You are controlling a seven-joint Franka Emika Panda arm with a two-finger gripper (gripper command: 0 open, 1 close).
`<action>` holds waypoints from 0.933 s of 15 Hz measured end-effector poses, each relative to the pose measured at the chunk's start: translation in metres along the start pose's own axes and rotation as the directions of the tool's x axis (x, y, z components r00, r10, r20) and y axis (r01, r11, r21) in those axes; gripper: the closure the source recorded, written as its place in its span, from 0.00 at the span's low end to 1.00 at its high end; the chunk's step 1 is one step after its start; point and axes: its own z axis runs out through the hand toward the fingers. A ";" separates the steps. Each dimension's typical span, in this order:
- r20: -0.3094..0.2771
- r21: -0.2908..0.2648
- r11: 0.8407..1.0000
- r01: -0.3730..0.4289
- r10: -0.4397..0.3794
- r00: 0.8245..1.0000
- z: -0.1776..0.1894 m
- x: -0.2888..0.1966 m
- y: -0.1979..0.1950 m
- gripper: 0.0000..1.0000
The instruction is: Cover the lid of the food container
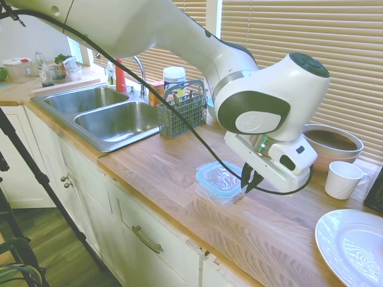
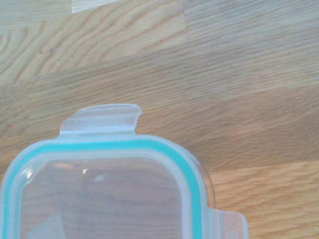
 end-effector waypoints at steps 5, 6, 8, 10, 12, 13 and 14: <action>0.009 -0.005 1.000 0.002 -0.002 1.000 0.004 -0.002 0.002 0.00; 0.008 -0.004 1.000 0.003 -0.003 1.000 0.003 -0.003 0.002 0.00; 0.002 0.001 1.000 0.006 -0.006 1.000 -0.001 -0.003 0.001 0.00; -0.010 0.011 1.000 0.010 -0.010 1.000 -0.010 -0.005 -0.002 0.00; -0.034 0.024 1.000 0.013 -0.012 0.999 -0.027 -0.008 -0.005 0.00; -0.051 0.023 1.000 0.014 -0.013 0.999 -0.038 -0.012 -0.006 0.00; -0.066 0.018 1.000 0.018 -0.017 0.998 -0.048 -0.017 -0.007 0.00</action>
